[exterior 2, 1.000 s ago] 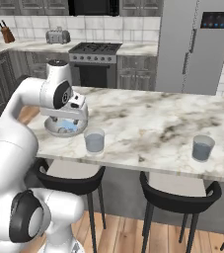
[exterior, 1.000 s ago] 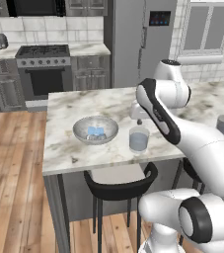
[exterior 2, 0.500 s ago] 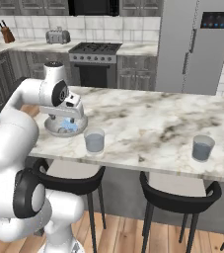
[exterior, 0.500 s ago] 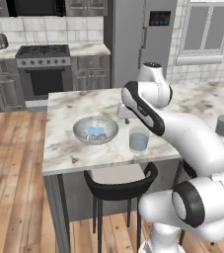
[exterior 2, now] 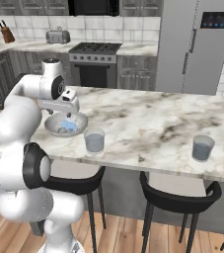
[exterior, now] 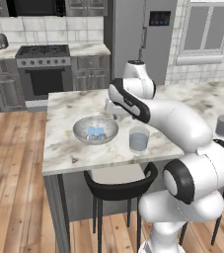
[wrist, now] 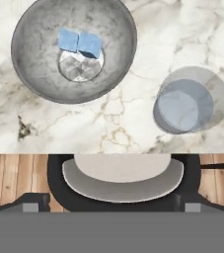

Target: There are four ice cubes in the ice bowl. Place two ice cubes in each glass of water.

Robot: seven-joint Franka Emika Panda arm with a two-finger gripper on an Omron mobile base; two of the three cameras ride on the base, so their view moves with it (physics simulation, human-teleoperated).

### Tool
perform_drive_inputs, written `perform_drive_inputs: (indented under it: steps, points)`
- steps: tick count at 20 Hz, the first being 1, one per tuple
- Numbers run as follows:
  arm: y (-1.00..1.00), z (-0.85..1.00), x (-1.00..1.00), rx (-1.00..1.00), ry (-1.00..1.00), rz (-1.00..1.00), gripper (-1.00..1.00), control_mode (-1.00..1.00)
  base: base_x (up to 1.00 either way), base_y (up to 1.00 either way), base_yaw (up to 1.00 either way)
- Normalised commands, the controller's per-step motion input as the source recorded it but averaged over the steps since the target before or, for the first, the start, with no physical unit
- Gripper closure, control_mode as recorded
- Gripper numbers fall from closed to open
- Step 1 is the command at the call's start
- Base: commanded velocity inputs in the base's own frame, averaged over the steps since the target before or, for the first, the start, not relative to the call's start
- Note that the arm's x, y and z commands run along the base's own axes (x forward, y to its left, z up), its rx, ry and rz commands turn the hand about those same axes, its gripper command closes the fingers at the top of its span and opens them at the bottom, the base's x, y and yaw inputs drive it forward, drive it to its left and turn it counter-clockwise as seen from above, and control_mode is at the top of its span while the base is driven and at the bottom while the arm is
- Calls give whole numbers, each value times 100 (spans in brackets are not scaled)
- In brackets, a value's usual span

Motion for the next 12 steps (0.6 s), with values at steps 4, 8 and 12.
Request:
perform_drive_inputs:
  steps: [4,8,12]
  points:
    - [19,-27,21,0,6,0,-100,-100,0,0,0]
    - [29,-29,12,0,7,4,-100,-100,0,0,0]
    - [19,-30,7,0,8,10,-100,-100,0,0,0]
